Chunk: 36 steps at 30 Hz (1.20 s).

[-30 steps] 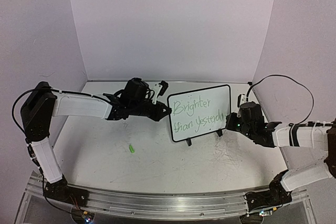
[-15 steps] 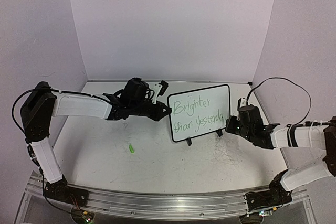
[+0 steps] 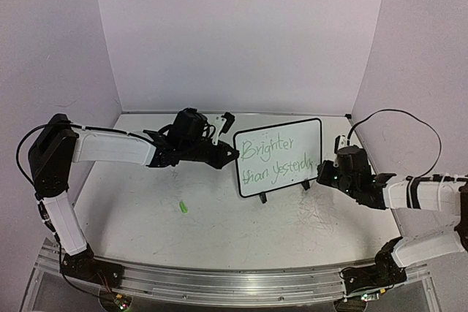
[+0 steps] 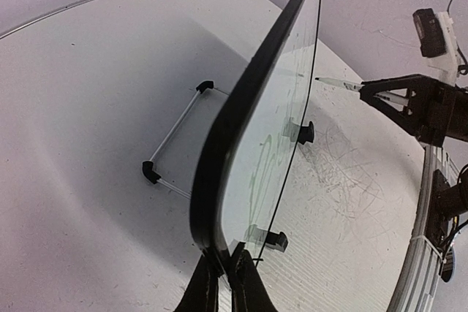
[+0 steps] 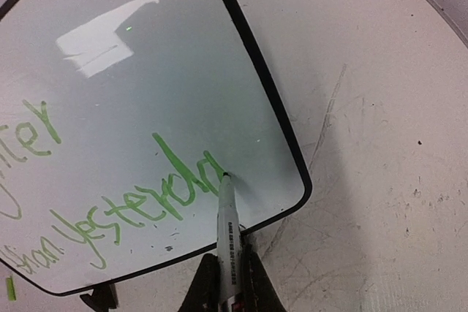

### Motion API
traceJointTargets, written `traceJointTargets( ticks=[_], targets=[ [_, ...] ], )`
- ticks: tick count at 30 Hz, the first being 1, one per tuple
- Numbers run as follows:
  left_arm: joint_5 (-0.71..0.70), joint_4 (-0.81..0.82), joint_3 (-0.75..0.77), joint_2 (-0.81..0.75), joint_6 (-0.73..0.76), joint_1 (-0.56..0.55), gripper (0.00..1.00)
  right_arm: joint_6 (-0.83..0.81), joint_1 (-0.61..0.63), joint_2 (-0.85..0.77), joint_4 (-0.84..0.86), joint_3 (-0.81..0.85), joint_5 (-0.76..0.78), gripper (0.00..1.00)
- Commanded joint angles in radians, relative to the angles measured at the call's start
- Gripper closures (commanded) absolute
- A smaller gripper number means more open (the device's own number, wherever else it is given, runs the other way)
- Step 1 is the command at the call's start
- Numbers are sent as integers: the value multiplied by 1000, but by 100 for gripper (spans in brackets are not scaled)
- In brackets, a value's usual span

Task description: Write a sentence on the whiteboard

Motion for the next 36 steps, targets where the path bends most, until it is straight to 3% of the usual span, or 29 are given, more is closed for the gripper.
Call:
traceJointTargets(
  ticks=[1, 26, 36],
  targets=[
    [-62, 4, 0, -53, 40, 6, 100, -6, -9, -69, -4, 3, -10, 100],
    [-69, 4, -1, -59, 44, 5, 100, -66, -23, 46, 60, 55, 17, 100],
    [-67, 4, 0, -60, 42, 5, 100, -11, -22, 55, 46, 13, 4, 100]
  ],
)
